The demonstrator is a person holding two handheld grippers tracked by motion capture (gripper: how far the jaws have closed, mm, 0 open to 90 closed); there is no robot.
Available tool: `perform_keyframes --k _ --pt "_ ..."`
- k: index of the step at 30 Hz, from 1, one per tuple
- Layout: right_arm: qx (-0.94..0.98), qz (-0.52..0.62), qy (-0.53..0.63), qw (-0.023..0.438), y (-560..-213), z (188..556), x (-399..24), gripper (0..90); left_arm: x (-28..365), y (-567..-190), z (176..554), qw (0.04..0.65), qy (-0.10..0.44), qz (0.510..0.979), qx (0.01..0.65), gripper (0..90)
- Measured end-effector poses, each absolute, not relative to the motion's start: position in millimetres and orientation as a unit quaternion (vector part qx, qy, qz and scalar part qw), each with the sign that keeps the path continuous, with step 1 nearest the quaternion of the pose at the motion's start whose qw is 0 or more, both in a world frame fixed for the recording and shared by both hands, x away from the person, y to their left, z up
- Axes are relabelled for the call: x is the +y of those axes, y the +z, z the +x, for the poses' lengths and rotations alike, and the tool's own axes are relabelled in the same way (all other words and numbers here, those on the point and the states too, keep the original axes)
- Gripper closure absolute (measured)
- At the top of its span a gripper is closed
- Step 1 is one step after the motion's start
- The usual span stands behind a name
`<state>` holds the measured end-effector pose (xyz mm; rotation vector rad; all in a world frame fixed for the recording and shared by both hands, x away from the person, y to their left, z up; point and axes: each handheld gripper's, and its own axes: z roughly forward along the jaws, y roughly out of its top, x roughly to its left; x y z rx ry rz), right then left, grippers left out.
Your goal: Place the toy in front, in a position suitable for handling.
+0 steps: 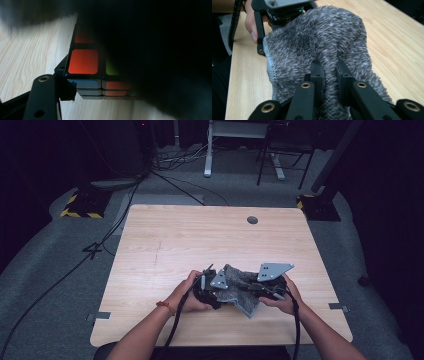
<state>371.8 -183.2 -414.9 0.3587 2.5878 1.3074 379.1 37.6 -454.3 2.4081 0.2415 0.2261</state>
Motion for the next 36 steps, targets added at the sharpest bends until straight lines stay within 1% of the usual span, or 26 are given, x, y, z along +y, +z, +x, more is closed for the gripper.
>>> perform_keyframes --k 3,5,9,13,14,16,17,22,30,36 --pt "0.883 0.124 0.436 0.119 -417 371 -179 79.1 32 -453 378 0.34 0.098 0.931 0.088 33.6" --pt "0.885 0.126 0.429 0.13 -418 371 -179 79.1 35 -454 380 0.347 0.092 0.928 0.094 33.7" --pt "0.885 0.137 0.423 0.137 -420 374 -184 79.2 39 -453 380 0.353 0.094 0.926 0.1 33.7" --pt "0.888 0.157 0.405 0.147 -428 380 -193 79.3 48 -446 379 0.378 0.093 0.915 0.108 33.7" --pt "0.891 0.163 0.4 0.143 -434 382 -197 79.3 52 -442 380 0.39 0.096 0.909 0.11 33.7" --pt "0.891 0.167 0.4 0.138 -437 383 -198 79.3 53 -441 380 0.394 0.098 0.907 0.108 33.7" --pt "0.889 0.168 0.408 0.125 -440 384 -200 79.2 54 -440 380 0.393 0.099 0.908 0.107 33.7" --pt "0.879 0.161 0.437 0.103 -438 382 -199 79.2 51 -438 378 0.406 0.101 0.903 0.101 33.7" --pt "0.866 0.155 0.464 0.102 -435 377 -200 79.4 48 -439 376 0.401 0.11 0.904 0.099 33.7" --pt "0.858 0.153 0.478 0.109 -430 375 -199 79.5 44 -442 378 0.385 0.118 0.91 0.099 33.3"
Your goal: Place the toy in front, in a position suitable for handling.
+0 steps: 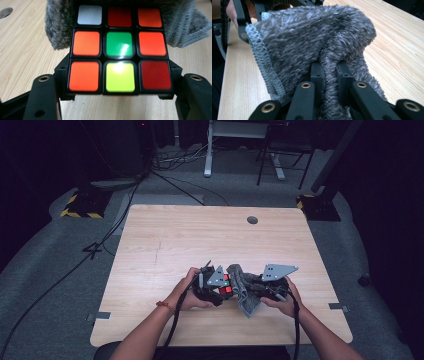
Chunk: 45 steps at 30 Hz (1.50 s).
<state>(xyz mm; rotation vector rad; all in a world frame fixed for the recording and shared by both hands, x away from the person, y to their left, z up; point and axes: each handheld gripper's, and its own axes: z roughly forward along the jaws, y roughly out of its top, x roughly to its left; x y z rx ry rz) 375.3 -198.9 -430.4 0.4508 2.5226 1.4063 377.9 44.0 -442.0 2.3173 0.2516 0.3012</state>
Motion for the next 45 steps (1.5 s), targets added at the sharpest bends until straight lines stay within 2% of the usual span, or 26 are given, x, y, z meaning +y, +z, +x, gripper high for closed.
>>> perform_keyframes --k 10,21,26,30,45 --pt "0.851 0.14 0.493 0.116 -422 371 -188 79.5 35 -447 379 0.351 0.139 0.921 0.095 33.3" --pt "0.869 0.157 0.447 0.142 -432 379 -197 79.6 41 -441 377 0.37 0.139 0.913 0.096 33.6" --pt "0.876 0.178 0.431 0.123 -445 387 -204 79.5 52 -431 374 0.4 0.142 0.9 0.098 33.6" --pt "0.875 0.179 0.435 0.115 -447 387 -204 79.5 54 -428 372 0.401 0.146 0.899 0.097 33.6" --pt "0.855 0.136 0.481 0.137 -419 362 -191 79.5 36 -444 372 0.36 0.144 0.918 0.085 33.5"
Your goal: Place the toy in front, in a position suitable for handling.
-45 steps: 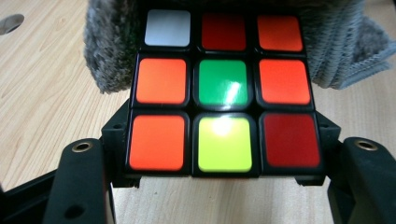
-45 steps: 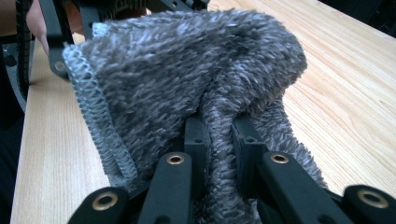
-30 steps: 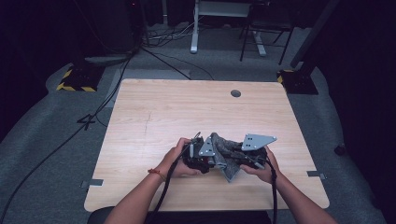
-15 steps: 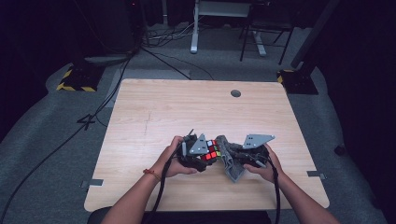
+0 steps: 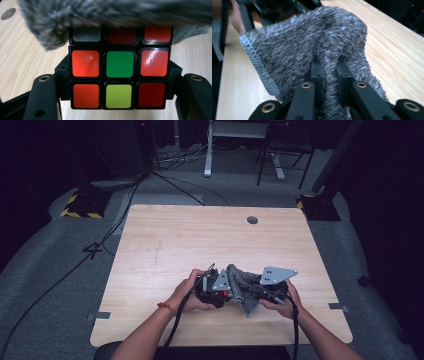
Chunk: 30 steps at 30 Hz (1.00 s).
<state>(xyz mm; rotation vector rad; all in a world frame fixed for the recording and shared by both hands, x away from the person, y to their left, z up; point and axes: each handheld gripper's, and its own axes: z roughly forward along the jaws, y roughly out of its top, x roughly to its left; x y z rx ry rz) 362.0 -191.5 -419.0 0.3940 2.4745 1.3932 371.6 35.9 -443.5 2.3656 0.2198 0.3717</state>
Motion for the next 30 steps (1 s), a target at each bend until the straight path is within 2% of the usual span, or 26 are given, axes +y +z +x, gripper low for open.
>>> perform_keyframes --k 10,20,26,30 --pt "0.854 0.133 0.484 0.135 -417 365 -187 79.5 30 -448 374 0.347 0.152 0.921 0.095 33.4" --pt "0.866 0.172 0.45 0.137 -433 380 -205 79.5 42 -433 368 0.39 0.154 0.903 0.096 33.5" --pt "0.862 0.19 0.458 0.104 -442 387 -207 79.3 48 -425 364 0.424 0.157 0.887 0.094 33.5" --pt "0.858 0.18 0.473 0.09 -441 384 -204 79.4 45 -427 363 0.417 0.159 0.89 0.088 33.5"
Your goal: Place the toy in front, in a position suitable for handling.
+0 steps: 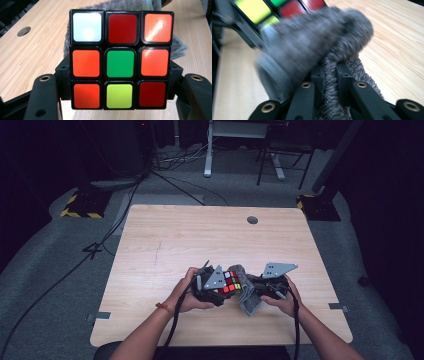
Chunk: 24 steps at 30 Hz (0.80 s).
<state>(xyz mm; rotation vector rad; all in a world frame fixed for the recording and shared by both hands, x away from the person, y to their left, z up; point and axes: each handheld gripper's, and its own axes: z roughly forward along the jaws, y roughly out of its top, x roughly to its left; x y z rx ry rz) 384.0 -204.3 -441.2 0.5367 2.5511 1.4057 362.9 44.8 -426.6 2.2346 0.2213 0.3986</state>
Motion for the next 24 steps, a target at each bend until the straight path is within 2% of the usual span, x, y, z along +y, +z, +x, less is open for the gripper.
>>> perform_keyframes --k 6,17,24 --pt "0.844 0.181 0.498 0.079 -437 382 -208 79.5 44 -431 365 0.409 0.153 0.896 0.088 33.2" --pt "0.85 0.168 0.49 0.092 -435 377 -204 79.5 36 -443 369 0.374 0.146 0.911 0.092 32.8" --pt "0.855 0.174 0.48 0.091 -438 379 -205 79.4 37 -443 373 0.385 0.134 0.907 0.105 32.8"
